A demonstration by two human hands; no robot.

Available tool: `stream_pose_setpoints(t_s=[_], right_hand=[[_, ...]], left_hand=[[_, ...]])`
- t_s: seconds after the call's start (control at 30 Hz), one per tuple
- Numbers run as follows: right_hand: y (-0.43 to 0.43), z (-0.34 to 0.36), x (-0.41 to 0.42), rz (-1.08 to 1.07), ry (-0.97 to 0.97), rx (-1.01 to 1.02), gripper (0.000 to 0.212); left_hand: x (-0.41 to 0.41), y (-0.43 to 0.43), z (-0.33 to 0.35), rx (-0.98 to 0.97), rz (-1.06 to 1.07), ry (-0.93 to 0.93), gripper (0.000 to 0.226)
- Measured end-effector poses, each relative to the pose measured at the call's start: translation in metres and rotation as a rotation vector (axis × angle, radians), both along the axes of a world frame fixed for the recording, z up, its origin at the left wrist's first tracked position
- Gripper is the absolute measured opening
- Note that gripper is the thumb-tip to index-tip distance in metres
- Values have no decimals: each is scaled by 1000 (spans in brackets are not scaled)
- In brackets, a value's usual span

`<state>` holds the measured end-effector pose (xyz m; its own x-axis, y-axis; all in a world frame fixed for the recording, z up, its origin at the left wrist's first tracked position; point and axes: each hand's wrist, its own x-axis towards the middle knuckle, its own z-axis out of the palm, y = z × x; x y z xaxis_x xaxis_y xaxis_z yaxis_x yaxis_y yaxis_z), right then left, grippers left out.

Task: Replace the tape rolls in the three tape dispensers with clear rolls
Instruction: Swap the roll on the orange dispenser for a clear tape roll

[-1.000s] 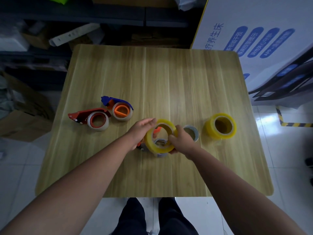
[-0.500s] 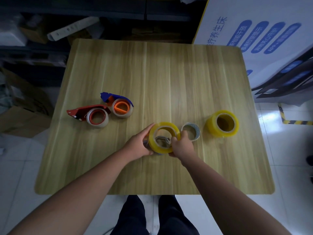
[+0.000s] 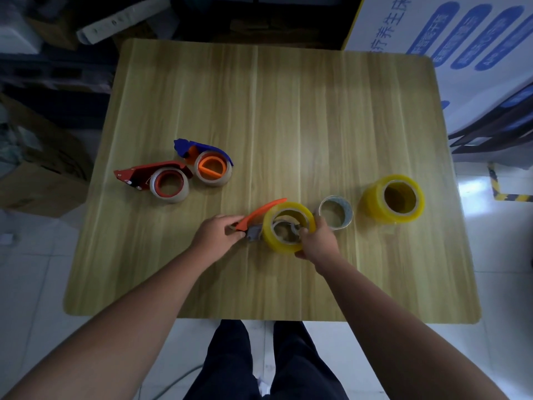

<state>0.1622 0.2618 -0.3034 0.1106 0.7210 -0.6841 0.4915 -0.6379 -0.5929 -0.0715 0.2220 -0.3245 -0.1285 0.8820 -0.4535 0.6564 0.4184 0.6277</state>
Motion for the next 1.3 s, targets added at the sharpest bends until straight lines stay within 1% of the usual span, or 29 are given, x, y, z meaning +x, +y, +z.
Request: stream_pose_setpoints(t_s=[0.1, 0.27, 0.37, 0.43, 0.57, 0.67, 0.73, 0.87, 0.93, 1.0, 1.1, 1.17, 1.2, 1.3], right_hand=[[-1, 1, -1, 12, 22, -25, 45], [-2, -4, -6, -105, 27, -36, 45], [-2, -6, -9, -130, 14, -42, 43], [0, -6, -10, -113, -1, -65, 42], [2, -5, -6, -12, -22, -156, 39], [-2, -6, -4, -28, -5, -159, 39], [-7, -9, -5, -55, 9, -145, 34], [-13, -21, -9, -144, 26, -128, 12], [-15, -27, -10, -192, 30, -133, 9], [-19, -33, -12, -224, 16, -146, 17], [-26, -36, -22, -253, -6, -142, 37], [-28, -39, -24, -195, -38, -91, 47], [-28, -39, -22, -147, -64, -59, 49], [-23, -43, -13, -10, -130, -13, 48]], left_hand=[[4, 0, 3, 17, 13, 8, 42], [4, -5, 4, -6, -54, 48, 41], [5, -7, 3, 9, -34, 46, 39], [6, -6, 3, 16, -17, 40, 37], [8, -6, 3, 4, -3, 61, 34], [9, -7, 4, 7, -6, 56, 27], [9, -7, 4, 1, -17, 57, 24], [6, -7, 3, -17, -40, 38, 21], [5, -6, 3, -17, -58, 29, 21], [5, -5, 2, -13, -68, 25, 21], [4, -5, 2, -25, -72, 20, 20], [3, -6, 1, -38, -79, 16, 21], [2, -7, 1, -38, -81, 6, 22], [2, -9, -1, -23, -73, -7, 31]])
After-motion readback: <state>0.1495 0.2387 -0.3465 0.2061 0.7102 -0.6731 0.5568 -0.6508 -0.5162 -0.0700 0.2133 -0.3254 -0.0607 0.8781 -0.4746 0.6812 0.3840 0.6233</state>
